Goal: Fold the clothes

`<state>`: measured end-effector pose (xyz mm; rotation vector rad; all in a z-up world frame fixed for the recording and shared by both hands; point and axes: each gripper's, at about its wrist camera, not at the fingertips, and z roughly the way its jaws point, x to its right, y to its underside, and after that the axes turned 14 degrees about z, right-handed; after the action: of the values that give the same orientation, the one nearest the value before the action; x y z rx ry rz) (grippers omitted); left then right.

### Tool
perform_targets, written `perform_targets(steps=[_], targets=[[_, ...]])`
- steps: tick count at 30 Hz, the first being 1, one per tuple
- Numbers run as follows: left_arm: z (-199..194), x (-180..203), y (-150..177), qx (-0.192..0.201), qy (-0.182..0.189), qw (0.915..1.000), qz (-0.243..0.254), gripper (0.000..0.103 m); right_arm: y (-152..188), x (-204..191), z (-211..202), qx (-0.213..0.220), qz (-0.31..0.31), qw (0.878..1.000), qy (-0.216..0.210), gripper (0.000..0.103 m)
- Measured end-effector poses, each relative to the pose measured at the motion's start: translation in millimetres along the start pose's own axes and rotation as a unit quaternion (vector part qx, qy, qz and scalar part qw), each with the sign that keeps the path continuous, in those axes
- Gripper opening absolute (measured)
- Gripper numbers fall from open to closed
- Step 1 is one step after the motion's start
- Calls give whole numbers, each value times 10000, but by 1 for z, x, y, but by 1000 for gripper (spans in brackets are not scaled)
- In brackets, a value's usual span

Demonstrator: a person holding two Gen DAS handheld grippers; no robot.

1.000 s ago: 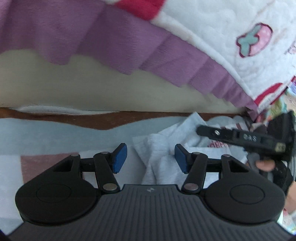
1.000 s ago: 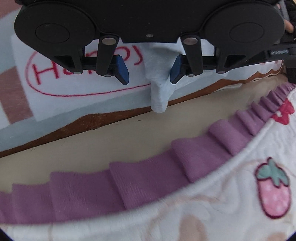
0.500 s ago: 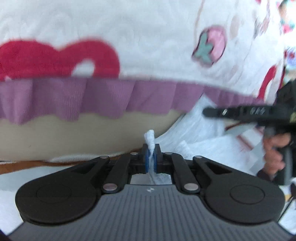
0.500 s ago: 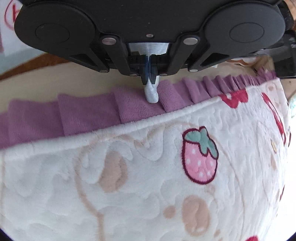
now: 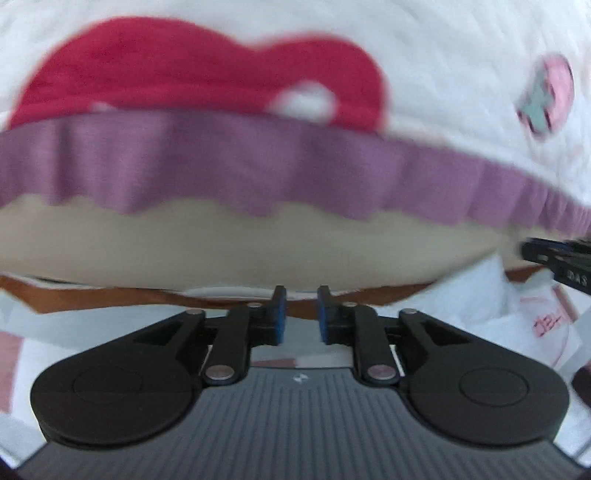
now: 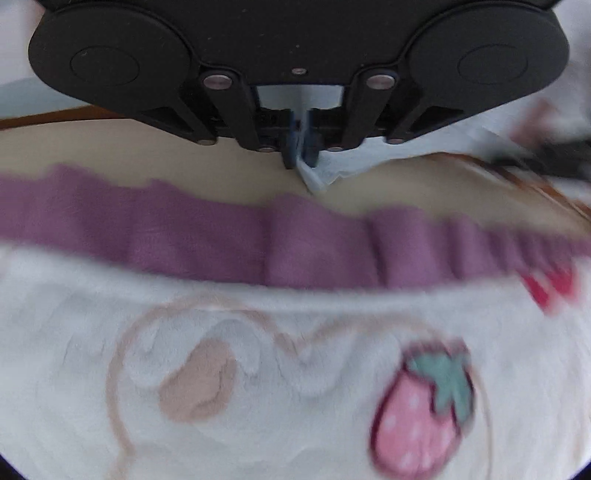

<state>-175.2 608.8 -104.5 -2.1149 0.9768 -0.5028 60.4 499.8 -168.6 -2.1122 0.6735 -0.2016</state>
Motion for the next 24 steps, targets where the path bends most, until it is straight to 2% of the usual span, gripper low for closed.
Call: perform_targets(steps=[1,2,3,5,8,9,11,12,13,15,18,19,21,22,24], targets=[[-10,-6,-1,-1,183,9997,-177,22,-1,1,-12,150,152,9993,313,34],[-20,-13,-2,-4,362,9987,-346,28,-2,5,-24,280,386,9973,550,44],[-31,-13,0,-20,491,9980,-392,30,-1,15,-33,195,928,9949,339,52],[-48,-10,8,-104,750,9964,-387,33,7,35,-44,-217,2061,9775,-382,52],[-62,-3,30,-142,1177,9918,-476,31,27,45,-40,-1275,2740,9450,-1250,52],[-57,0,35,-221,1303,9893,-618,30,33,43,-40,-1528,2734,9403,-1333,51],[-54,-1,48,-206,1702,9822,-769,30,40,37,-49,-1805,2563,9395,-1381,51],[-49,7,52,-173,1682,9822,-824,30,43,34,-53,-1902,2471,9392,-1441,51],[-47,13,53,-362,1708,9816,-772,30,45,30,-58,-1946,2408,9394,-1470,51],[-57,17,60,-389,1848,9807,-513,29,48,25,-68,-2071,2264,9372,-1655,51],[-62,14,68,-231,1908,9805,-410,29,54,0,-73,-2190,1642,9469,-1688,51],[-62,14,71,-175,1948,9799,-396,29,58,1,-77,-2174,1270,9533,-1668,43],[-61,14,70,-118,1863,9821,-243,29,70,-8,-84,-2008,345,9662,-1580,2],[-62,14,69,-107,1808,9834,-137,29,73,-18,-88,-1796,-26,9712,-1564,2],[-67,11,67,-52,1710,9853,-2,29,70,-17,-102,-1487,-65,9794,-1366,2]])
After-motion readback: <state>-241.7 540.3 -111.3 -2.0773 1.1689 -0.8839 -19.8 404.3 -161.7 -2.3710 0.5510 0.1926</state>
